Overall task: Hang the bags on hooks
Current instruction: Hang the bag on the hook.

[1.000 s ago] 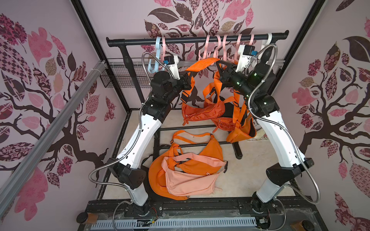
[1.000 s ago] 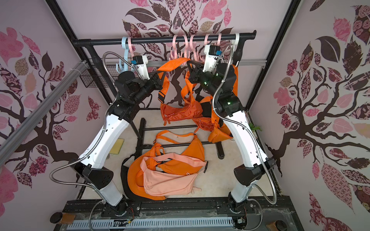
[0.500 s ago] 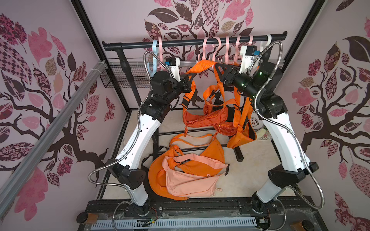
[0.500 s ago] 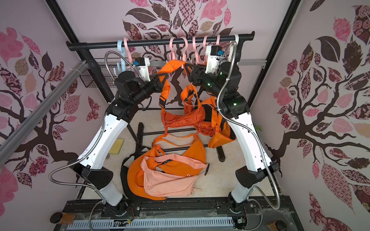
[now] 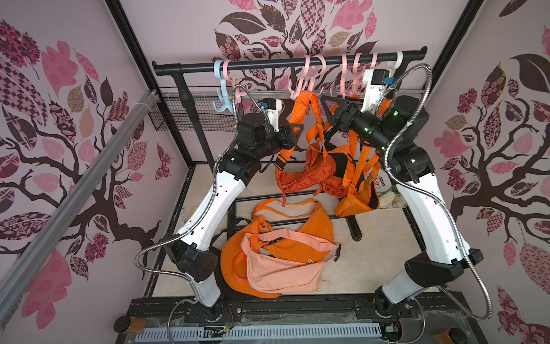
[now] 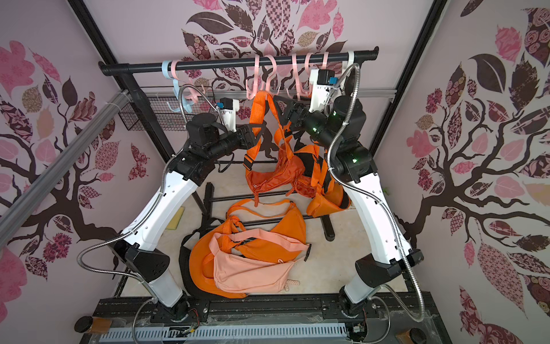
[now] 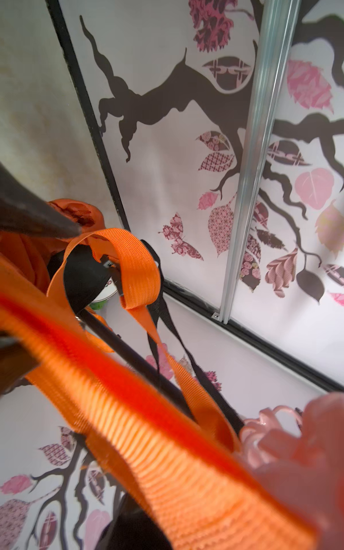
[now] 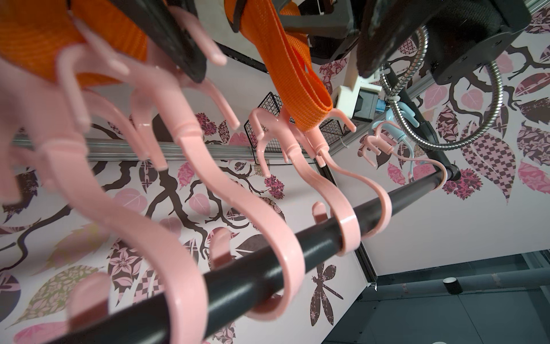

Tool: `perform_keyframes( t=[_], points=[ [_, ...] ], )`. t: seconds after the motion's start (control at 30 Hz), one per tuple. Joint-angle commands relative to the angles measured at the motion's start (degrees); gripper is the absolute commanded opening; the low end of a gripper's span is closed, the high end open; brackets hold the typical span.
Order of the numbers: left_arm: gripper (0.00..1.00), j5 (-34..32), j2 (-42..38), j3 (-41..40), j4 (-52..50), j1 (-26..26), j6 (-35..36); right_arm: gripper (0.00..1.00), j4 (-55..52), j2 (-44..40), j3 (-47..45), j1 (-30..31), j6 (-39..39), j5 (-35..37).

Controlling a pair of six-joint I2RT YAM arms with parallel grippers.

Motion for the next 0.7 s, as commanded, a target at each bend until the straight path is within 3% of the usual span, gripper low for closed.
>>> perform_keyframes(
  t=[0.0,0.3,0.43,0.67],
  points=[
    [0.62,4.0,-2.6,-1.3,1.4,-1.6,2.1,0.86,-0.1,-4.5,0.0,-0.1,0.2,0.4],
    [0.82,-0.3,-9.7,-11.9,0.6,-1.8,7.3,1.00,-0.5,-9.7,-2.3,-0.1,3.0,-2.8],
    [0.88,-4.2,-12.1,-14.7,-2.5,-1.6,9.3,1.00,-3.5,-9.8,-0.6,-0.2,5.4,-8.6],
    [0.98,-9.8,-18.3,-21.0,-5.4,-1.4,8.4,1.00,0.2,-17.0,-10.9,-0.2,9.3,-12.8]
  ],
)
